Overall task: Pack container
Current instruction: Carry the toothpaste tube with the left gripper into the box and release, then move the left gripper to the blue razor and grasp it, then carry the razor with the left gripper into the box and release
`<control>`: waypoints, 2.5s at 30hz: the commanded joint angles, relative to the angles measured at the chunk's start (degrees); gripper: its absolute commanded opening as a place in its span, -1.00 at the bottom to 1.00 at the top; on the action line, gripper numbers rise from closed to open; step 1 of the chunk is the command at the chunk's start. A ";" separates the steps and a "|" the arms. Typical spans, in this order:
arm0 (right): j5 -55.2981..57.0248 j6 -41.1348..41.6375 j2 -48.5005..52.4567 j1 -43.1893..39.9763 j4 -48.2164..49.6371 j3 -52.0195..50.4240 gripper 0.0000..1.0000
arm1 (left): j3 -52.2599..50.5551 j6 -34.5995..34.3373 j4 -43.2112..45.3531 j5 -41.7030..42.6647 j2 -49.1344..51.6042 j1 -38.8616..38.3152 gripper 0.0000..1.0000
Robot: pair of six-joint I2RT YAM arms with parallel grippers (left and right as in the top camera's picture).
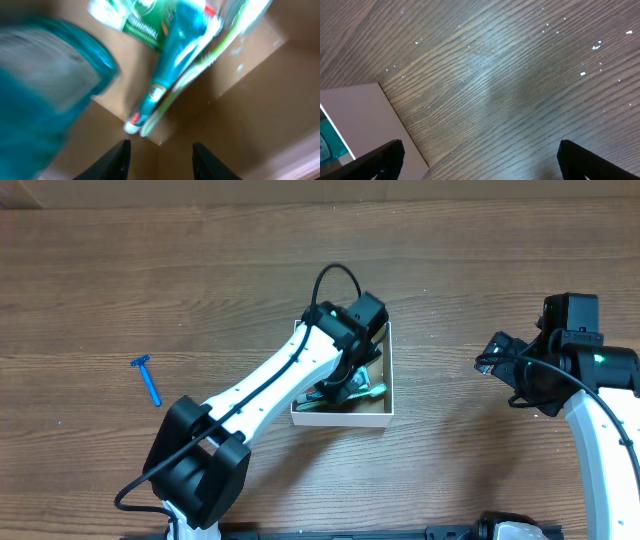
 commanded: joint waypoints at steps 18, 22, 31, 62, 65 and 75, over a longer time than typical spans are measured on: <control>-0.11 -0.22 -0.15 -0.37 0.35 -0.13 1.00 | 1.75 -23.96 -5.77 -1.90 -19.10 51.58 0.97; -0.11 -0.22 -0.15 -0.37 0.37 -0.13 1.00 | -12.22 -21.97 5.57 3.39 -17.84 59.69 1.00; -0.11 -0.24 -0.15 -0.37 0.11 -0.13 1.00 | -21.24 -19.41 17.55 3.08 -4.59 60.63 1.00; -0.11 -0.39 -0.15 -0.37 0.04 -0.13 1.00 | -18.08 -18.64 13.16 9.90 -14.03 55.21 -0.92; -0.11 -0.39 -0.15 -0.37 0.35 -0.13 1.00 | -18.05 -13.97 13.33 10.84 -24.61 46.82 -0.92; -0.11 -0.37 -0.15 -0.37 0.57 -0.13 1.00 | -18.08 -1.18 21.90 0.68 -31.91 2.21 -0.92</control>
